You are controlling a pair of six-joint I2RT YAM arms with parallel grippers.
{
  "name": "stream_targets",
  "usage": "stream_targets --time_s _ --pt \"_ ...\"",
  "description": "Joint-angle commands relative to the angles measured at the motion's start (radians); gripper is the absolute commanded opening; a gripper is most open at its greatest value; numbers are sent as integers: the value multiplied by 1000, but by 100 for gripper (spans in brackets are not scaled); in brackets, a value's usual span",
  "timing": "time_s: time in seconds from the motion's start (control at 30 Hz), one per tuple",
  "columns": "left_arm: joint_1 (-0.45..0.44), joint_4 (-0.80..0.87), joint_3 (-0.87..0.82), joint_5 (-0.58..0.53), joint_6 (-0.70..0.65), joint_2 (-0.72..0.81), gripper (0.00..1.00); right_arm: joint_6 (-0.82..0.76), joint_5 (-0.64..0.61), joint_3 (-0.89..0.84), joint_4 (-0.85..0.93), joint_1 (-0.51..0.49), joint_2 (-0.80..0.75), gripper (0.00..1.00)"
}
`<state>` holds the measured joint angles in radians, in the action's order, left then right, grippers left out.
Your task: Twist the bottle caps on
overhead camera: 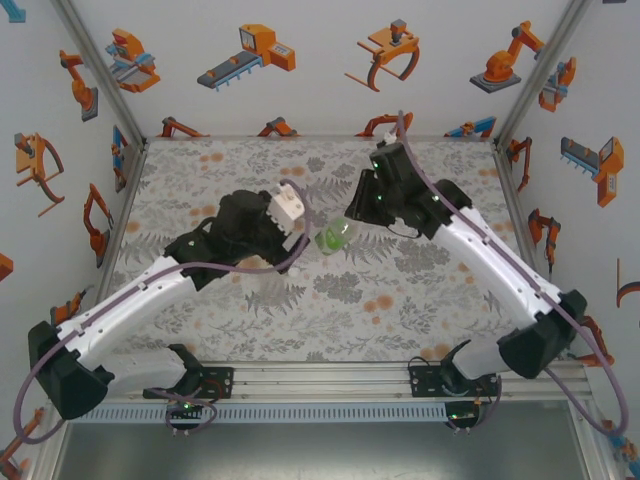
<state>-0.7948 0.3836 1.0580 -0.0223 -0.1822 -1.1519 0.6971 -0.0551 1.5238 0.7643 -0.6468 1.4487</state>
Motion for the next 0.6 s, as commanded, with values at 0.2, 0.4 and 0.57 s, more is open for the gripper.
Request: stream_targets --time_s 0.2,0.4,0.57 --pt "151 123 -59 130 335 72 78 -332 -37 370 84 101 373 0" --pt "159 77 -120 191 448 91 81 -408 -46 589 113 135 566 0" --pt "159 81 -110 206 568 70 84 -450 -63 735 150 150 696 0"
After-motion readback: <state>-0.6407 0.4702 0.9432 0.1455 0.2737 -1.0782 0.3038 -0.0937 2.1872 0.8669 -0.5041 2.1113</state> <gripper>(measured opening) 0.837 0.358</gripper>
